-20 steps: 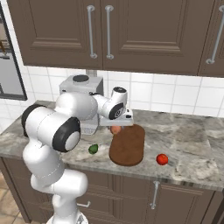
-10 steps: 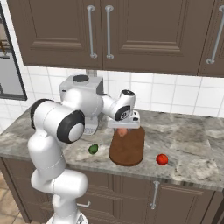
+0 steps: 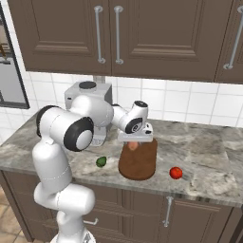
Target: Place the avocado, onion, tomato, and bell pepper on the cutting board.
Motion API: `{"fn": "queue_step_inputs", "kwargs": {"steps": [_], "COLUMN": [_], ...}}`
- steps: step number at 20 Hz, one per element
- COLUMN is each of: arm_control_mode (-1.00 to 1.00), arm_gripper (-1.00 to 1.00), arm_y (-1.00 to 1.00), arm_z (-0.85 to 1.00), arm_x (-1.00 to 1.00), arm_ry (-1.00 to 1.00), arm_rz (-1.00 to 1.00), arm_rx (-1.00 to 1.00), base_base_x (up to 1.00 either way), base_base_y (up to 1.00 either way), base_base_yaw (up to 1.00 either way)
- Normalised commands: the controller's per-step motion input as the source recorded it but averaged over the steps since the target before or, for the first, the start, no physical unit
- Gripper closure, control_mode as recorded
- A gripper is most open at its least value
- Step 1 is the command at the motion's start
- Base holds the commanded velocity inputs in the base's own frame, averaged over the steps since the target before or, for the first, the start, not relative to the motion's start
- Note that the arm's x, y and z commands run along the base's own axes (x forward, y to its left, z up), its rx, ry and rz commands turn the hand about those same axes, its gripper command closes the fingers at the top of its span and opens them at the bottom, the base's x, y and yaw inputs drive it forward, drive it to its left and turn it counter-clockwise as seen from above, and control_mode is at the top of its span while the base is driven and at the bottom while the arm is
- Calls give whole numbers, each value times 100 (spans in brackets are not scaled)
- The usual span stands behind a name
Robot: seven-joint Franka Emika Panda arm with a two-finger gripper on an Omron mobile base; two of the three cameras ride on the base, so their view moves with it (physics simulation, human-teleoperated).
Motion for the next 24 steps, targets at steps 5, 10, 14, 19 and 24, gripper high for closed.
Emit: {"fn": "queue_step_inputs", "kwargs": {"steps": [5, 10, 14, 19, 24], "arm_control_mode": [-100, -100, -100, -100, -100], "arm_gripper": [100, 100, -100, -100, -100], "arm_y": [0, 0, 0, 0, 0], "arm_z": [0, 0, 0, 1, 21], "arm_x": [0, 0, 0, -1, -14], "arm_ry": [0, 0, 0, 0, -11], "arm_rz": [0, 0, 0, 0, 0], "arm_rx": [0, 0, 0, 0, 0], "base_base_x": [0, 0, 0, 0, 0], "base_base_y": [0, 0, 0, 0, 0], "base_base_yaw": [0, 0, 0, 0, 0]}}
